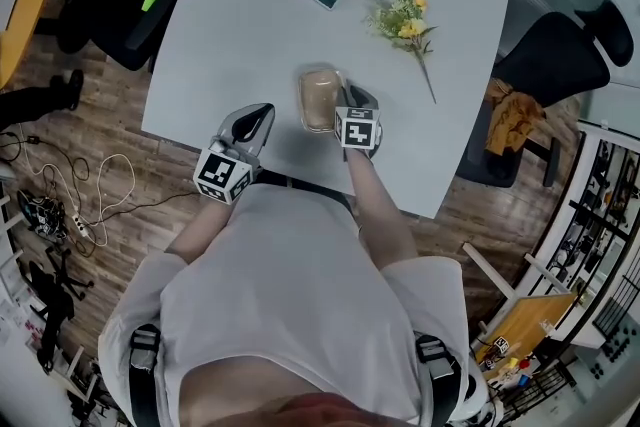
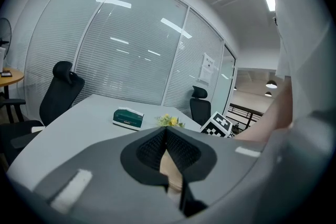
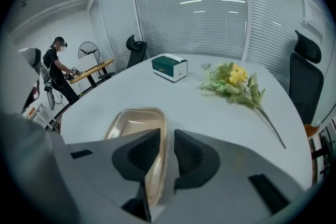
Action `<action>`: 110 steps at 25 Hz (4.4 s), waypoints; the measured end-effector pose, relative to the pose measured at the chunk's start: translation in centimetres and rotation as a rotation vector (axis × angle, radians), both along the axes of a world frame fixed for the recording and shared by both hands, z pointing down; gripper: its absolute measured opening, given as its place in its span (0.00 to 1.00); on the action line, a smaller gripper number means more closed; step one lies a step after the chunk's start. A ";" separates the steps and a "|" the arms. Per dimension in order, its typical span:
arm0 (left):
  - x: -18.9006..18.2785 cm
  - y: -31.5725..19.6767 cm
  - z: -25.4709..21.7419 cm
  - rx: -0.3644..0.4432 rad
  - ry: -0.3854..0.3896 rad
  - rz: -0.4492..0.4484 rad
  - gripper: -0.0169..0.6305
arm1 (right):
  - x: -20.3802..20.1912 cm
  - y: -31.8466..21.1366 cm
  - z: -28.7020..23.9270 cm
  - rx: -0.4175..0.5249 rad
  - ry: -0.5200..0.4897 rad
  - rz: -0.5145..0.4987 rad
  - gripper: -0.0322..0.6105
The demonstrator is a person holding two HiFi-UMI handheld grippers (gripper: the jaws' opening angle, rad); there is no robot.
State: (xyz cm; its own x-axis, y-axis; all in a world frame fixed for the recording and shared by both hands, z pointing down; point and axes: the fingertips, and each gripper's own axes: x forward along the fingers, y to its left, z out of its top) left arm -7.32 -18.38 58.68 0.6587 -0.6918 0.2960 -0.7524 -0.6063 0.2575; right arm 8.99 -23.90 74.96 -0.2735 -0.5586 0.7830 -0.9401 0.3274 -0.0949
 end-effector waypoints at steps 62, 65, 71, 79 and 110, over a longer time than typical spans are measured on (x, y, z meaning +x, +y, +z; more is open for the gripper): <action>1.8 2.6 -4.0 0.116 -0.007 0.034 0.04 | 3.5 2.6 -11.3 0.301 -0.020 0.150 0.09; 1.7 2.9 -4.6 0.135 -0.011 0.029 0.04 | 4.1 3.7 -14.0 0.358 -0.042 0.170 0.09; 2.0 3.2 -6.4 0.180 -0.003 0.030 0.04 | 4.9 6.1 -18.8 0.464 -0.090 0.204 0.09; 2.9 4.0 -10.9 0.285 0.020 0.048 0.04 | 6.0 9.2 -24.9 0.607 -0.143 0.256 0.09; 3.9 4.1 -18.0 0.431 0.085 0.054 0.04 | 7.8 12.0 -32.8 0.769 -0.199 0.299 0.08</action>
